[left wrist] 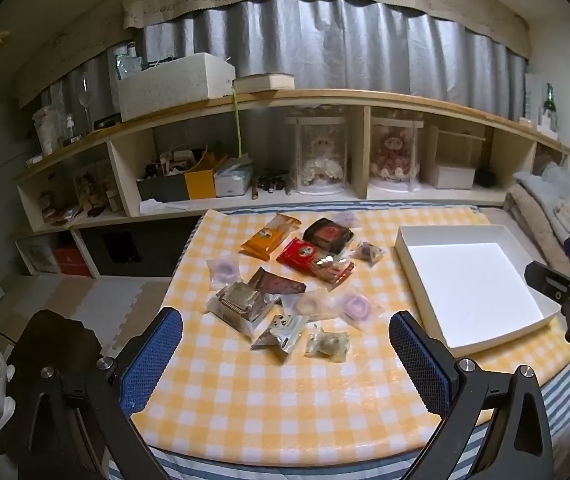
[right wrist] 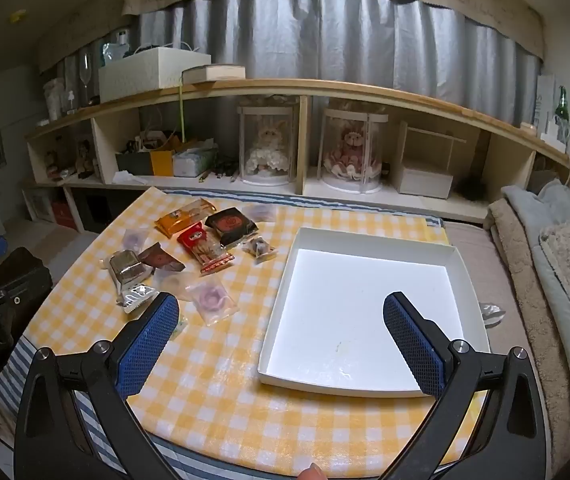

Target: Organize snacks

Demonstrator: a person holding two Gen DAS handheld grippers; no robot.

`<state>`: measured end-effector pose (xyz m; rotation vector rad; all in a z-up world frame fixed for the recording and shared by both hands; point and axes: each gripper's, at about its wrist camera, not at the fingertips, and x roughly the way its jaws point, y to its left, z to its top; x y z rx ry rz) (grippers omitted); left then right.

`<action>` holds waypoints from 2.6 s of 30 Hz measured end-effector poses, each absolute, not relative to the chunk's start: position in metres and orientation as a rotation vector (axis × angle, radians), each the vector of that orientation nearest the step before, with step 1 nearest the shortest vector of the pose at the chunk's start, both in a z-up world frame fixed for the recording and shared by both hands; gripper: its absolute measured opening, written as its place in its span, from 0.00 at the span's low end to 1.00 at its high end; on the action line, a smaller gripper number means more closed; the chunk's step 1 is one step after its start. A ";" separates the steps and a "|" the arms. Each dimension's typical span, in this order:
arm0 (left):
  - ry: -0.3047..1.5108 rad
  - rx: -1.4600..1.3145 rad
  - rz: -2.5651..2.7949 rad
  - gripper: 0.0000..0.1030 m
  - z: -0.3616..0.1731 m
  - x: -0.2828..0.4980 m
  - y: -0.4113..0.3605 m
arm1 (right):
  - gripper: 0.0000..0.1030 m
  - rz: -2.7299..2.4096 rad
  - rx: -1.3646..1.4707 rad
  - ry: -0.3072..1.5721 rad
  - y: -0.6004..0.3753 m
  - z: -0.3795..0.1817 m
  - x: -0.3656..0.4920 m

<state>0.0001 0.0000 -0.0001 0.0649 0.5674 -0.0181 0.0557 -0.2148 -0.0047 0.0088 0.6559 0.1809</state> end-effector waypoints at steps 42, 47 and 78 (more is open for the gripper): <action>0.566 0.051 -0.025 1.00 0.005 -0.001 -0.001 | 1.00 0.180 0.003 0.654 -0.216 -0.005 0.054; 0.565 0.050 -0.025 1.00 0.002 0.001 0.000 | 1.00 0.180 0.004 0.654 -0.216 -0.005 0.054; 0.563 0.048 -0.025 1.00 0.003 0.000 0.000 | 1.00 0.181 0.005 0.651 -0.216 -0.005 0.052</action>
